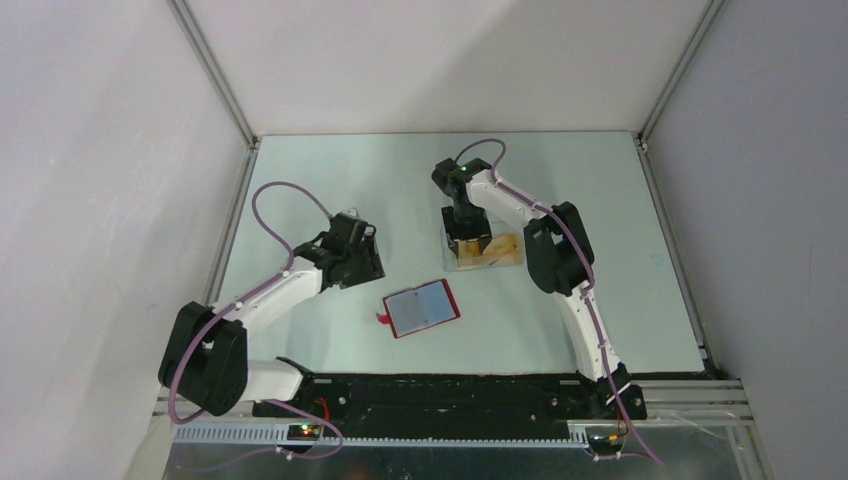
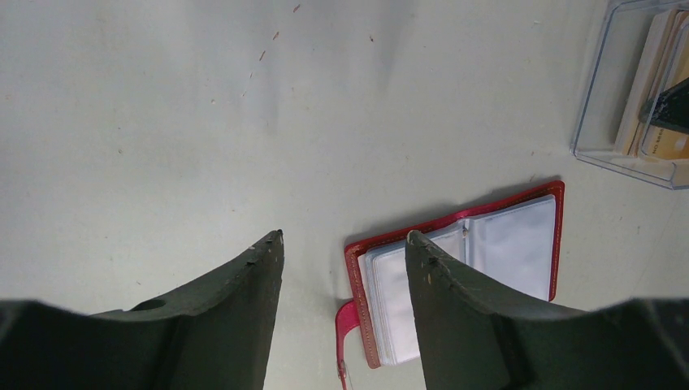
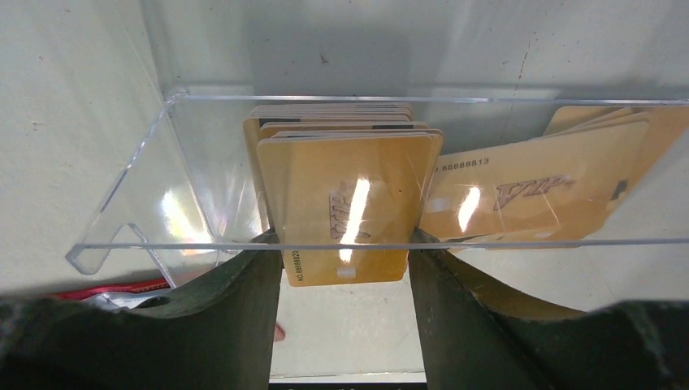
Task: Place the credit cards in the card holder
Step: Pick up the credit card from the storage box.
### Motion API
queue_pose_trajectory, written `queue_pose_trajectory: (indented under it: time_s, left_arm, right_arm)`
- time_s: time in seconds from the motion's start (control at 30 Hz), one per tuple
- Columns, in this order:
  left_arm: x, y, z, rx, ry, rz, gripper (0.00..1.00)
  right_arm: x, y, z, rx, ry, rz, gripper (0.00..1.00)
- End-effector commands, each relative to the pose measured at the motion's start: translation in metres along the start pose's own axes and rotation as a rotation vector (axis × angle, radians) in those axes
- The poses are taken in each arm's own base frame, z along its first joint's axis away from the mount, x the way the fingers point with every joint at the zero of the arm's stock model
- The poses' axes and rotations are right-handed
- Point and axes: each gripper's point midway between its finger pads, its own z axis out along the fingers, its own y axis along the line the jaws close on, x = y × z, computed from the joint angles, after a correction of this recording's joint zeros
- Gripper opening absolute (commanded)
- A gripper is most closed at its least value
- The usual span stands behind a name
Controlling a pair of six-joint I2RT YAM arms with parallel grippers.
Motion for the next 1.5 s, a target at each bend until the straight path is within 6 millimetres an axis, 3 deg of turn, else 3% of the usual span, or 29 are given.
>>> queue_pose_trajectory:
  time_s: [0.0, 0.7, 1.03, 1.47]
  left_arm:
    - [-0.003, -0.003, 0.0, 0.014, -0.012, 0.016, 0.62]
    - [-0.002, -0.004, 0.0, 0.014, -0.007, 0.02, 0.62]
    - [-0.001, -0.003, 0.001, 0.013, -0.007, 0.022, 0.62]
    - [0.0, -0.003, 0.001, 0.01, -0.006, 0.021, 0.62]
  right_arm:
    - [-0.012, -0.002, -0.034, -0.003, -0.081, 0.001, 0.57]
    - [-0.011, -0.001, -0.05, -0.023, -0.101, -0.011, 0.63]
    - [-0.009, -0.005, -0.03, 0.005, -0.073, -0.027, 0.68]
    - [-0.007, -0.001, -0.014, -0.027, -0.046, -0.017, 0.65]
